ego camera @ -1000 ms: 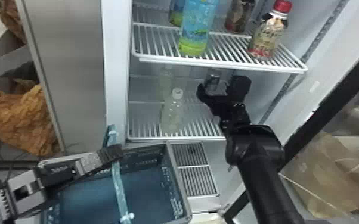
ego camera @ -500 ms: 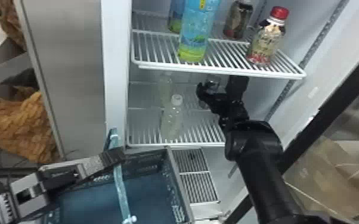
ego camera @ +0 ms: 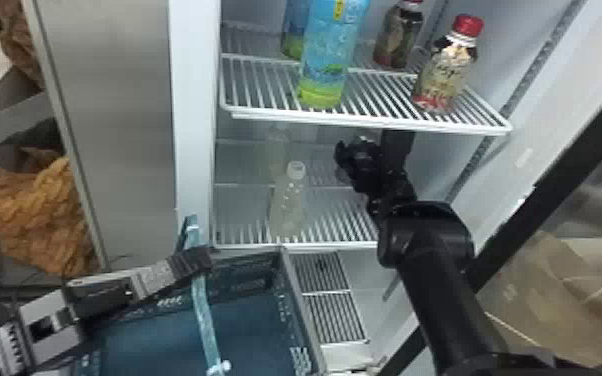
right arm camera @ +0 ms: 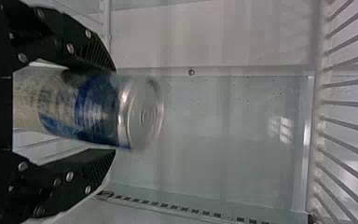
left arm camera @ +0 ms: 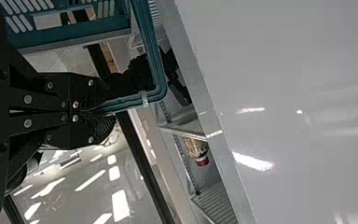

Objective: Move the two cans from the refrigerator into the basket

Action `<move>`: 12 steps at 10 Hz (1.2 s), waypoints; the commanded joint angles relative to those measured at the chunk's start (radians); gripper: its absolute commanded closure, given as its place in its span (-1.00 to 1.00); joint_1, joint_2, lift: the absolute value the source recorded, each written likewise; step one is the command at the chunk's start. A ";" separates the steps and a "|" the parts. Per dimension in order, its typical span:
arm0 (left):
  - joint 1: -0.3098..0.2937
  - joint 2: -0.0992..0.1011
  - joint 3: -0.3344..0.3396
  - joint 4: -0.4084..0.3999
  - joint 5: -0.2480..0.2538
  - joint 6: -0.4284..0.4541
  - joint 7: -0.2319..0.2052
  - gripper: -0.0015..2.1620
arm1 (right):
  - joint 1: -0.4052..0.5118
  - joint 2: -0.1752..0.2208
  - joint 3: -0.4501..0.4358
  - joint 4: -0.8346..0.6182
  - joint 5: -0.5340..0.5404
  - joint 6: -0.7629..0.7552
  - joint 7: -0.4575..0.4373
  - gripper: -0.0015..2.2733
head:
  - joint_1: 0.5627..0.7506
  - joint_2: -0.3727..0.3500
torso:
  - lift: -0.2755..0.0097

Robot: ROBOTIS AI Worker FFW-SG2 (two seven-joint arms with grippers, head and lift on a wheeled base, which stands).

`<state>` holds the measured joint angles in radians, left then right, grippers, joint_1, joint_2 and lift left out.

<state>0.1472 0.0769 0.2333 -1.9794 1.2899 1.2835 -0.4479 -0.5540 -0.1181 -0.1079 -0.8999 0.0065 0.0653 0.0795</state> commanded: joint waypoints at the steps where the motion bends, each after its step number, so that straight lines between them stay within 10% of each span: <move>1: 0.000 0.000 0.000 0.000 0.002 0.000 0.000 0.12 | 0.004 0.000 0.000 -0.002 0.001 0.003 -0.001 0.13 | 0.05 -0.75 | -0.60; 12: 0.017 0.014 -0.010 0.000 0.022 -0.012 -0.008 0.12 | 0.245 -0.014 0.046 -0.419 -0.032 0.109 -0.009 0.12 | 0.09 -0.74 | -0.60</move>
<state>0.1641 0.0897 0.2234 -1.9794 1.3115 1.2711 -0.4556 -0.3248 -0.1277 -0.0683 -1.2992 -0.0141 0.1667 0.0705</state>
